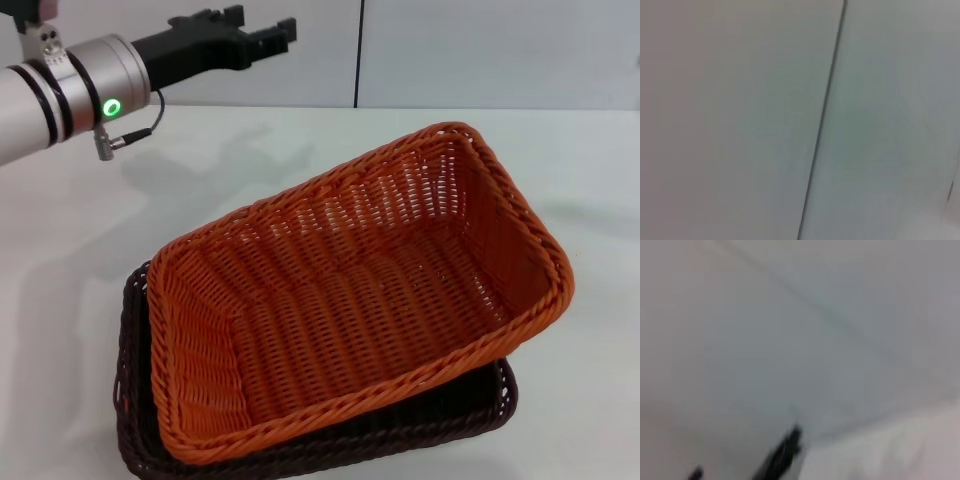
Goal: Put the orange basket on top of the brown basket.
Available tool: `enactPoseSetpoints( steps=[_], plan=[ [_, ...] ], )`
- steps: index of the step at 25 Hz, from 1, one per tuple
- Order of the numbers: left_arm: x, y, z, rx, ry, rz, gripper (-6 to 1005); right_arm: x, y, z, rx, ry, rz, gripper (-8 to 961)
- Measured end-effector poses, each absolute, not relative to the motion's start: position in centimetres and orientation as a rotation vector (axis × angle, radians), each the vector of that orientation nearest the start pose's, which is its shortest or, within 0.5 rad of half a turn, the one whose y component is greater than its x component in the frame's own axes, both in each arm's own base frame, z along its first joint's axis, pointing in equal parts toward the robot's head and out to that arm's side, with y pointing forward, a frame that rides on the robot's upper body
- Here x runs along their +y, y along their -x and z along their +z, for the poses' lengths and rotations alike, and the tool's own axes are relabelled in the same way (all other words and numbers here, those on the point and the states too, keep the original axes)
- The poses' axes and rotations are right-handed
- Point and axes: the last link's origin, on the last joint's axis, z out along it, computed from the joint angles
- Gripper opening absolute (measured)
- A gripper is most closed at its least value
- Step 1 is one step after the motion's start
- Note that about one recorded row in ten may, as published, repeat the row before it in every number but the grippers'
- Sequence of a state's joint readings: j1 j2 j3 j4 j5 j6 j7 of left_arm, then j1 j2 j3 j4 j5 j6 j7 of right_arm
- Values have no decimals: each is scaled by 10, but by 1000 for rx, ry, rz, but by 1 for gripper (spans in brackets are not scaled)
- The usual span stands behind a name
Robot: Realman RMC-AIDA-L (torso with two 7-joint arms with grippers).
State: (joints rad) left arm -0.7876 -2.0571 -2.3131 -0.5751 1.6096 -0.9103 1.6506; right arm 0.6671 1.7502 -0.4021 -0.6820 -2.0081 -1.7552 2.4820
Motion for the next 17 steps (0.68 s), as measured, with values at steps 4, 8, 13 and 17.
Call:
enactPoseSetpoints(
  steps=[4,8,13,17],
  plan=[
    [464,187,31,-701,2154,-851,844,372,-279,192,1365,2093,1187,795],
    [464,189,40,-710,2071,-952,844,366,-309,188,1014,1875,1201,795],
    [460,196,45,-725,1980,-1052,844,368,-337,171,683,1579,1012,795],
    [447,201,51,-644,1924,-1171,844,373,-346,154,565,1432,912,795]
  ],
)
